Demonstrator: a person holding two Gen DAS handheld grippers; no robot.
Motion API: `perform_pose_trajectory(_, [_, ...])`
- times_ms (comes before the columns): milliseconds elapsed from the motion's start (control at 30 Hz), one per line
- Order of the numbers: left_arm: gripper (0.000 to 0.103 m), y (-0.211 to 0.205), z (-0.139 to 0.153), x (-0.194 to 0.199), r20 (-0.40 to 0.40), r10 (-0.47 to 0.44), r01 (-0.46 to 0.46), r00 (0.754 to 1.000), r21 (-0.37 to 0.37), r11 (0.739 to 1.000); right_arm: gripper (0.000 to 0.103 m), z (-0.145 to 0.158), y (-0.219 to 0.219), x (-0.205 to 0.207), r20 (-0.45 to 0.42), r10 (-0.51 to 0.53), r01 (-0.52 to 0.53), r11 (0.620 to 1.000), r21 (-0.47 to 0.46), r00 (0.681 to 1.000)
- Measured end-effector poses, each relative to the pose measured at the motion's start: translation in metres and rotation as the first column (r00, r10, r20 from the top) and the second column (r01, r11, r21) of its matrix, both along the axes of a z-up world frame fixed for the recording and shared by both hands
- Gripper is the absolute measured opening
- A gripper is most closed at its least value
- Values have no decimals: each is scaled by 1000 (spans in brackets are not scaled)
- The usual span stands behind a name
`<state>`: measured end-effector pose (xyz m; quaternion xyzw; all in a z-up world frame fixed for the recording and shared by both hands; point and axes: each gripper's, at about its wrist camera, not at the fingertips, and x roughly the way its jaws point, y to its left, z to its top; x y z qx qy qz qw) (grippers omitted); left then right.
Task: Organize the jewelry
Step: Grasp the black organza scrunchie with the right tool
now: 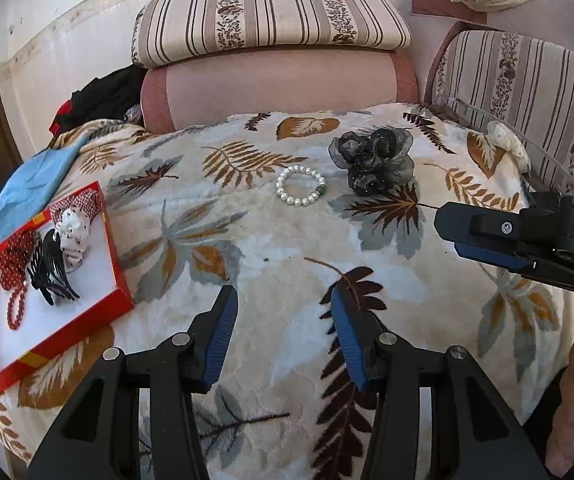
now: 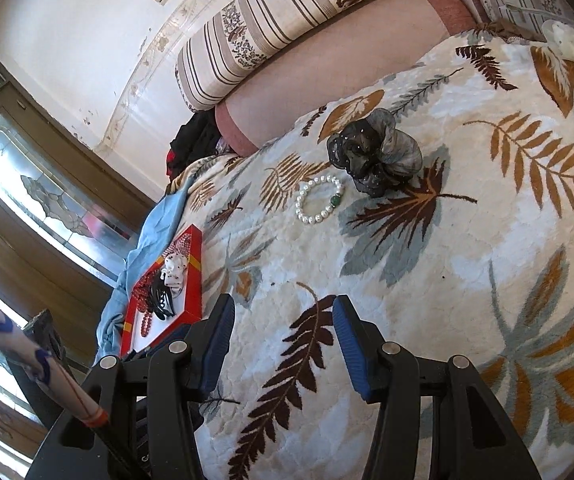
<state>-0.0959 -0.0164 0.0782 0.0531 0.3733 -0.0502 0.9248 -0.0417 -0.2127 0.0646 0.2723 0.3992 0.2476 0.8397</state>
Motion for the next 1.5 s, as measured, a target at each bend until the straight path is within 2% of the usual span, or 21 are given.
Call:
perform_pose_trajectory(567, [48, 15, -24, 39, -33, 21, -22, 999, -11, 1000, 56, -18, 2, 14, -51, -26, 23, 998, -61, 998])
perform_pose_trajectory(733, [48, 17, -39, 55, -68, 21, -22, 997, -16, 1000, 56, -19, -1, 24, -53, -54, 48, 994, -97, 997])
perform_pose_trajectory(867, [48, 21, -60, 70, -139, 22, -27, 990, -31, 999, 59, -17, -8, 39, -53, -96, 88, 988, -128, 994])
perform_pose_trajectory(900, [51, 22, -65, 73, -153, 23, -31, 988, -47, 998, 60, -15, -10, 45, -48, -111, 103, 985, -137, 993])
perform_pose_trajectory(1000, [58, 20, -65, 74, -144, 11, -18, 989, -49, 999, 66, -5, -17, 62, -17, -150, 146, 975, -166, 988])
perform_pose_trajectory(1100, [61, 18, -67, 74, -142, 3, -9, 990, -41, 999, 70, 4, -23, 85, 19, -181, 181, 963, -201, 983])
perform_pose_trajectory(1233, [62, 19, -67, 75, -142, 4, -11, 990, -48, 999, 70, 12, -25, 114, 43, -196, 201, 953, -228, 980])
perform_pose_trajectory(1367, [63, 19, -67, 74, -139, 5, -10, 990, -35, 999, 73, 15, -16, 138, 78, -179, 193, 949, -249, 981])
perform_pose_trajectory(1500, [64, 18, -68, 75, -141, 4, -10, 990, -40, 999, 75, 6, 1, 157, 99, -136, 162, 928, -336, 986])
